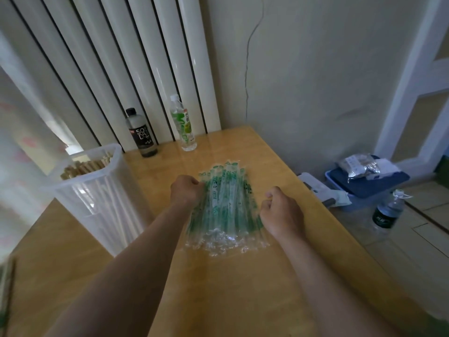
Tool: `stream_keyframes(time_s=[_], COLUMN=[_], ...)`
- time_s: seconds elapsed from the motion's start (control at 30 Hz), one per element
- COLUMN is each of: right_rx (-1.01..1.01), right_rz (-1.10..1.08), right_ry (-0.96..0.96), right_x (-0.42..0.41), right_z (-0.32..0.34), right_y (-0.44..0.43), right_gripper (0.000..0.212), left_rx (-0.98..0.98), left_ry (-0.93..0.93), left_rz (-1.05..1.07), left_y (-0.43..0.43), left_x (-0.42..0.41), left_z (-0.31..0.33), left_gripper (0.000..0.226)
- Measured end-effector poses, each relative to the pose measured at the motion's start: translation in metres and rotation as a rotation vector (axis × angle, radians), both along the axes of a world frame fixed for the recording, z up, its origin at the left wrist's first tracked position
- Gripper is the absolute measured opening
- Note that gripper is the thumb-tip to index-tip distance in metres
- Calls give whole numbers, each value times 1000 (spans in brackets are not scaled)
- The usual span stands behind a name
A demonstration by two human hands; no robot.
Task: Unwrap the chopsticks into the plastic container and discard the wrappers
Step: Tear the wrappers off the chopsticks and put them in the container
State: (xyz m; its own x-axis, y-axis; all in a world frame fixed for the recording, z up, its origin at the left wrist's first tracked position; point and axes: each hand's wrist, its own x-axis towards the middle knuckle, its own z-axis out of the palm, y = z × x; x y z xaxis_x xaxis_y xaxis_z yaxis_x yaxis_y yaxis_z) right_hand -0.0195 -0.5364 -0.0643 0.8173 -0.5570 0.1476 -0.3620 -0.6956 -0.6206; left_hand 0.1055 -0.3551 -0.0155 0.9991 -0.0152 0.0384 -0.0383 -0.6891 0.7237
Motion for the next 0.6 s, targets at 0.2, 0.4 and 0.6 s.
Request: stream_keyframes(time_s=[0.2, 0.4, 0.6], right_rx=[23, 148, 273], right_rz=[-1, -15, 23], right_ry=[-10, -14, -152], right_x=[-1, -7, -21], right_z=[0, 7, 49], right_y=[0, 0, 26], right_gripper=[28, 18, 22], left_rx=[20, 30, 69], left_ry=[-20, -25, -90], left_rz=[-37, -100, -278], left_y=[10, 30, 61], left_x=[-9, -35, -82], left_z=[8, 24, 45], left_gripper=[27, 28, 26])
